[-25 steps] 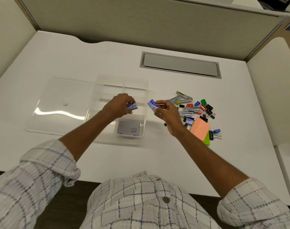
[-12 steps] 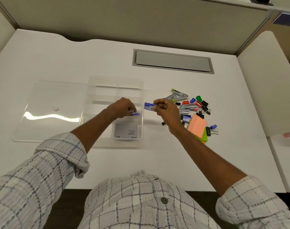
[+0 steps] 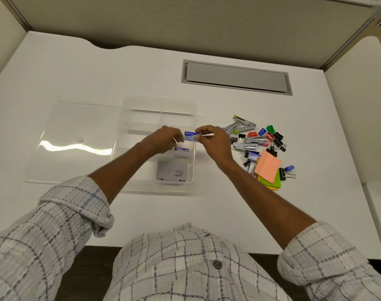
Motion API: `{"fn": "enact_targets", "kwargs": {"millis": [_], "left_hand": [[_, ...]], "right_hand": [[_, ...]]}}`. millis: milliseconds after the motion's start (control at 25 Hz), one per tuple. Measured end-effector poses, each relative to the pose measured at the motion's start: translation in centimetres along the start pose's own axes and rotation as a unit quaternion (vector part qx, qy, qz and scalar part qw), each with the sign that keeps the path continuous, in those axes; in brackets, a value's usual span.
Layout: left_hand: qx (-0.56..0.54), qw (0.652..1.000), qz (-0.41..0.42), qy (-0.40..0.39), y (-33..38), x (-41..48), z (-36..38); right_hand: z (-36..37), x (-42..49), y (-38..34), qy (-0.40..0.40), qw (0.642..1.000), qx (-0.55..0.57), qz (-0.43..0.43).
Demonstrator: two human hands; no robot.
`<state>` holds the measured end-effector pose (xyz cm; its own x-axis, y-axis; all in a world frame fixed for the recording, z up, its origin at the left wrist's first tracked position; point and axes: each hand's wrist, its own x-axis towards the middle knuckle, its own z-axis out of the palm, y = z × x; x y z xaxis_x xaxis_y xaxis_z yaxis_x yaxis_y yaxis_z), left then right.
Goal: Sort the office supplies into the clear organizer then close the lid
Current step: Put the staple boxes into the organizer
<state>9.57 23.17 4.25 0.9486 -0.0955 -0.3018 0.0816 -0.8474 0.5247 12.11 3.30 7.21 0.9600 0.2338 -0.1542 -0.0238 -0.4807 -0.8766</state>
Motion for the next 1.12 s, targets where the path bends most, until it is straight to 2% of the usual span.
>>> {"fn": "enact_targets", "kwargs": {"millis": [120,240,480,560,680,760,840,960,1120], "left_hand": [[-0.182,0.979,-0.031,0.088,0.2,-0.3,-1.5],[-0.360,0.928,-0.058,0.081,1.1,-0.8,-2.4],[-0.448,0.884,-0.076,0.111,0.8,-2.4,-1.2],[-0.421,0.895,-0.093,0.117,0.4,-2.3,-0.8],[-0.280,0.947,-0.114,0.112,0.1,-1.3,-0.5],[-0.203,0.962,-0.127,0.127,-0.1,-0.6,-0.1],[-0.169,0.964,-0.138,0.150,-0.1,0.1,0.4],[-0.172,0.955,-0.150,0.191,0.0,0.5,1.4],[-0.153,0.953,-0.143,0.218,0.0,0.5,1.8]], "right_hand": [[0.2,0.3,-0.1,0.001,1.000,-0.007,0.001],[0.6,0.5,-0.3,0.001,1.000,0.009,0.008],[0.7,0.4,-0.3,0.009,1.000,0.028,0.010],[0.3,0.3,-0.1,0.017,0.999,0.034,0.006],[-1.5,-0.7,1.0,0.037,0.997,0.072,0.011],[-3.3,-2.1,2.8,0.046,0.996,0.077,0.022],[-5.5,-3.8,5.1,0.063,0.996,0.046,0.034],[-8.7,-6.3,8.5,0.096,0.993,-0.036,0.054],[-10.5,-8.6,11.2,0.138,0.986,-0.079,0.053]]}}
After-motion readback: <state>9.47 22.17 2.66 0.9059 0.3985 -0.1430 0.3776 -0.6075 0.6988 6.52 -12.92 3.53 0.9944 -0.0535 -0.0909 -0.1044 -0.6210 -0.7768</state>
